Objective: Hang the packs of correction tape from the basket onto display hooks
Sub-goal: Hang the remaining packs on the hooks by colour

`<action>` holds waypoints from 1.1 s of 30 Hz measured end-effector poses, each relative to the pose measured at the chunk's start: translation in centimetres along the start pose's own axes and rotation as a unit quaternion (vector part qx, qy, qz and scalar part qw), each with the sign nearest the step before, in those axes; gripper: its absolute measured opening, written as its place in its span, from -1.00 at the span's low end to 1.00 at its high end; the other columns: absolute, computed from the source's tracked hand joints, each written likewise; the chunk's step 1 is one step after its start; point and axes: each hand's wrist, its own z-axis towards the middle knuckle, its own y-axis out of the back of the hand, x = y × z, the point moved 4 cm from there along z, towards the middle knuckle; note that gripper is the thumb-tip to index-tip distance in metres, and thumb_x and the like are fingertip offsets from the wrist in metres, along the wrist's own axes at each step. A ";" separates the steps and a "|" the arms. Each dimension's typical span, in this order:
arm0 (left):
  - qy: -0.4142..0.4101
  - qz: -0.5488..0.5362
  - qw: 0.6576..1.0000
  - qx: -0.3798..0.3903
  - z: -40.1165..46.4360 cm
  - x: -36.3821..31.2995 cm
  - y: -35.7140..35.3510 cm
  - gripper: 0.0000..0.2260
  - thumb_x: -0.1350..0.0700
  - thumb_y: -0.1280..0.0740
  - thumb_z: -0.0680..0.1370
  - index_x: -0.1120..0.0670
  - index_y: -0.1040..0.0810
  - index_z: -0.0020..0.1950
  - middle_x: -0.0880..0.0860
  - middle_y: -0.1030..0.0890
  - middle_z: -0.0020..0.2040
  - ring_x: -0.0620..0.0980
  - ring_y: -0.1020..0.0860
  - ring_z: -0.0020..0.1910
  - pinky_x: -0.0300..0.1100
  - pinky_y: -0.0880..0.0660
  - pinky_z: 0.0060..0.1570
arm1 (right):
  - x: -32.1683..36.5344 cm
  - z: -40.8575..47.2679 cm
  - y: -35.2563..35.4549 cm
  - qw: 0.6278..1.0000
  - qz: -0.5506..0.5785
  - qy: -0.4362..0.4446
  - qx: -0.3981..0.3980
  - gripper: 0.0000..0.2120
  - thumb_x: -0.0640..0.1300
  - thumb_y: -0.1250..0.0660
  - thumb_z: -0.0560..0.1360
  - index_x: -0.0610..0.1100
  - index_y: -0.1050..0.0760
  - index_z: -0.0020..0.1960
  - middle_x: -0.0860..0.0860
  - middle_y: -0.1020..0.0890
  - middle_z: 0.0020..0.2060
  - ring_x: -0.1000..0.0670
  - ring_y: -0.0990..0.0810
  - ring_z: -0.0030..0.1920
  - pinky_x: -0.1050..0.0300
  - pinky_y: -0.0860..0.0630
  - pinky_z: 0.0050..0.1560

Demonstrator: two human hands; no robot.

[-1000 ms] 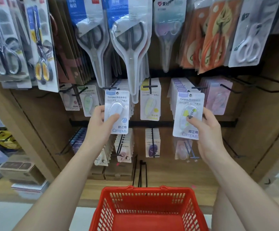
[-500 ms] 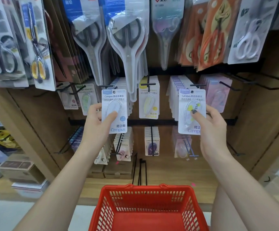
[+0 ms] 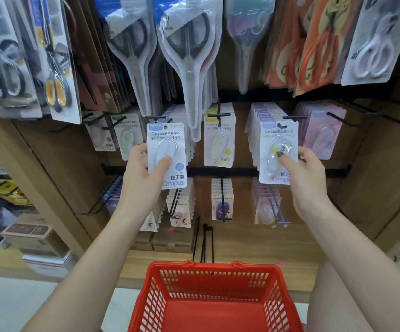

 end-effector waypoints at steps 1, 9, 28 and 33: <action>-0.001 -0.001 1.000 -0.004 0.0 -0.2 0.1 -0.70 0.02 -0.36 0.66 -0.08 -0.39 0.36 -0.07 -0.63 0.20 -0.11 -0.69 0.10 -0.26 -0.65 -0.12 | 0.0 0.0 -0.1 1.000 0.001 0.000 0.003 -0.86 -0.10 -0.45 0.58 0.02 -0.58 0.12 0.05 -0.76 -0.01 -0.01 -0.74 0.05 -0.20 -0.64 0.21; 0.021 0.014 1.000 -0.006 0.9 -0.2 0.0 -0.73 0.04 -0.36 0.66 -0.05 -0.40 0.34 -0.09 -0.64 0.12 -0.20 -0.70 -0.04 -0.36 -0.60 -0.21 | -0.1 0.3 -0.2 1.000 0.001 -0.004 0.004 -0.85 -0.07 -0.45 0.58 0.01 -0.58 0.13 0.06 -0.75 0.01 0.01 -0.73 0.07 -0.16 -0.63 0.22; 0.037 0.133 0.990 0.026 7.2 4.1 -3.2 -0.56 0.13 -0.23 0.72 0.04 -0.20 0.58 -0.05 -0.49 0.28 -0.05 -0.47 0.24 -0.19 -0.36 0.20 | -2.2 1.7 0.5 0.997 -0.050 -0.054 -0.008 -0.74 0.03 -0.52 0.52 0.05 -0.47 0.07 -0.02 -0.70 0.04 -0.01 -0.72 0.06 -0.20 -0.61 0.25; 0.044 0.151 0.987 0.027 7.1 4.3 -3.1 -0.51 0.07 -0.25 0.71 0.03 -0.17 0.60 0.04 -0.53 0.32 0.01 -0.52 0.26 -0.14 -0.39 0.21 | -2.3 2.0 0.6 0.995 -0.078 -0.056 -0.001 -0.71 0.05 -0.51 0.52 0.05 -0.46 0.14 0.01 -0.67 0.10 0.02 -0.68 0.12 -0.15 -0.59 0.27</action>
